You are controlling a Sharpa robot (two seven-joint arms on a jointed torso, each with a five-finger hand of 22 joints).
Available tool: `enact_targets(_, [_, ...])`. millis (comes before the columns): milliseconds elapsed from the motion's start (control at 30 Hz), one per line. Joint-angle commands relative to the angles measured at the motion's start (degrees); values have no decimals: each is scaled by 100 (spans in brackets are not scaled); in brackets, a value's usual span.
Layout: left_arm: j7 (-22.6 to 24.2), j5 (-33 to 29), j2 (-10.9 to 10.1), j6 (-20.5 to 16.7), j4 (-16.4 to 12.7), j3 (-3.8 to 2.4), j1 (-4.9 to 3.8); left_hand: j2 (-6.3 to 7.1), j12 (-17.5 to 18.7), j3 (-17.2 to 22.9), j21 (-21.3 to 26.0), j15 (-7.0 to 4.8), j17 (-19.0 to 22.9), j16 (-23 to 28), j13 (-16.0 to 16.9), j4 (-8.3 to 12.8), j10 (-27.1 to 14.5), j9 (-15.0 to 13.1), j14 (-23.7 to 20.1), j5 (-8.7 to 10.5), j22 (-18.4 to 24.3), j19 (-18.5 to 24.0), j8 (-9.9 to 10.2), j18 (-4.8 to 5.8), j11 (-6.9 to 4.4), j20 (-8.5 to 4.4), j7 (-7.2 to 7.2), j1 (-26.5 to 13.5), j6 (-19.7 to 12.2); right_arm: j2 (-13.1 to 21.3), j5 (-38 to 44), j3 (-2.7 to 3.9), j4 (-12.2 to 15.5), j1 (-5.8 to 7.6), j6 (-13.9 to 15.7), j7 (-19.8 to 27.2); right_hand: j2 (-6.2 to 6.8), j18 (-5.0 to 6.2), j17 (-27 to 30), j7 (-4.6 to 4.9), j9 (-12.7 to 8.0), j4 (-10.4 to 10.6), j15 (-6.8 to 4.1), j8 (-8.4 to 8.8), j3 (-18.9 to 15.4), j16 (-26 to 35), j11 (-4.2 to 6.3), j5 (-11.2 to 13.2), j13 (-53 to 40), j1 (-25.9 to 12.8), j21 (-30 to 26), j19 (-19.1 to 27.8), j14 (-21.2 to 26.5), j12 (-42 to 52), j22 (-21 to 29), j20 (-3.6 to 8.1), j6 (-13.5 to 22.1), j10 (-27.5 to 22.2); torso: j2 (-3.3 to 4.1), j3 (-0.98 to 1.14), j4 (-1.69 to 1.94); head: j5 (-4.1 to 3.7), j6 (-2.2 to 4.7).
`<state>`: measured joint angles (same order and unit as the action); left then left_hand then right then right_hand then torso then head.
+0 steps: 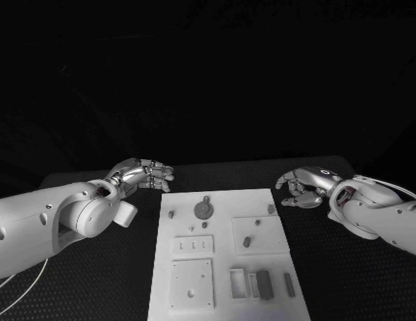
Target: Assemble the parts on the task board
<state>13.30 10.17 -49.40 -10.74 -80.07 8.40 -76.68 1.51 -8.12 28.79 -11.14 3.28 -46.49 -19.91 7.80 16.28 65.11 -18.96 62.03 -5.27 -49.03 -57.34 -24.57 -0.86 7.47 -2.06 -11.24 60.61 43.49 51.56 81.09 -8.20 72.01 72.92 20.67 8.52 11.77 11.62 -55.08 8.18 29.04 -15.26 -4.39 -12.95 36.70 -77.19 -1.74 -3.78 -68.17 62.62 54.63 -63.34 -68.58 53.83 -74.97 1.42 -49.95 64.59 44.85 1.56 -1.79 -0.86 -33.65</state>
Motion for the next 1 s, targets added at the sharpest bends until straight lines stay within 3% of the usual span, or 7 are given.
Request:
enact_targets(33, [93,14,4,100,14,-2,9,19,25,10,35,12,-8,38,7,-1,33,-2,26,26,-10,-13,-3,-94,3,-22,-31,-48,31,-79,-316,13,-180,-101,38,448,19,334,-5,10,-8,0,10,23,-21,-2,-7,-6,2,11,-18,32,24,-12,-85,-28,26,-29,-12,31,-26,0,-11])
enact_targets(133, [90,14,13,114,27,-2,21,18,26,9,36,13,-8,39,7,-1,32,-2,26,26,-10,-13,-3,-94,3,-22,-31,-49,30,-110,-412,13,-285,-196,105,499,34,338,-16,23,-11,23,19,26,-42,-27,-19,-6,-5,-13,-4,20,14,7,-93,-41,36,-24,-7,33,-13,-29,-9])
enact_targets(333, [87,14,14,128,58,-2,46,15,30,8,38,13,-11,43,7,-2,31,-1,25,26,-11,-12,-1,-93,4,-21,-32,-51,28,-198,-513,14,-386,-322,214,566,69,338,-36,50,-19,70,42,40,-71,-71,-44,-7,-22,-47,24,1,3,48,-105,-54,67,-26,-8,78,0,-44,-55])
enact_targets(433, [85,14,14,139,59,-2,49,14,31,8,40,14,-12,45,7,-2,31,-1,24,26,-11,-11,0,-93,5,-21,-32,-52,27,-256,-590,15,-428,-373,230,572,78,338,-45,66,-23,107,56,45,-84,-95,-59,-7,-33,-70,40,-8,-2,73,-109,-57,79,-29,-9,91,-6,-41,-66])
enact_targets(533, [79,14,23,153,63,-2,51,14,33,7,41,14,-13,47,7,-2,31,-1,24,26,-11,-10,1,-93,5,-21,-33,-53,26,-334,-624,15,-506,-424,253,573,77,338,-56,77,-24,148,67,42,-94,-122,-70,-7,-43,-92,58,-19,-9,100,-113,-55,78,-26,-7,79,-4,-41,-81])
enact_targets(867, [66,15,38,172,90,-2,66,9,38,6,44,15,-16,52,8,-3,30,0,23,27,-12,-9,3,-92,6,-20,-34,-56,23,-504,-799,17,-673,-571,374,599,47,338,-80,82,-18,260,73,20,-107,-195,-74,-8,-63,-127,117,-64,-44,176,-116,-31,46,-5,-5,70,19,-40,-98])
enact_targets(1000, [62,15,38,178,84,-2,69,7,40,6,46,16,-18,54,8,-4,30,1,22,27,-12,-8,4,-91,7,-20,-35,-58,22,-570,-897,18,-761,-608,456,584,41,338,-85,78,-16,283,70,14,-110,-213,-71,-7,-66,-133,133,-77,-55,196,-116,-23,39,4,-9,70,11,-23,-110])
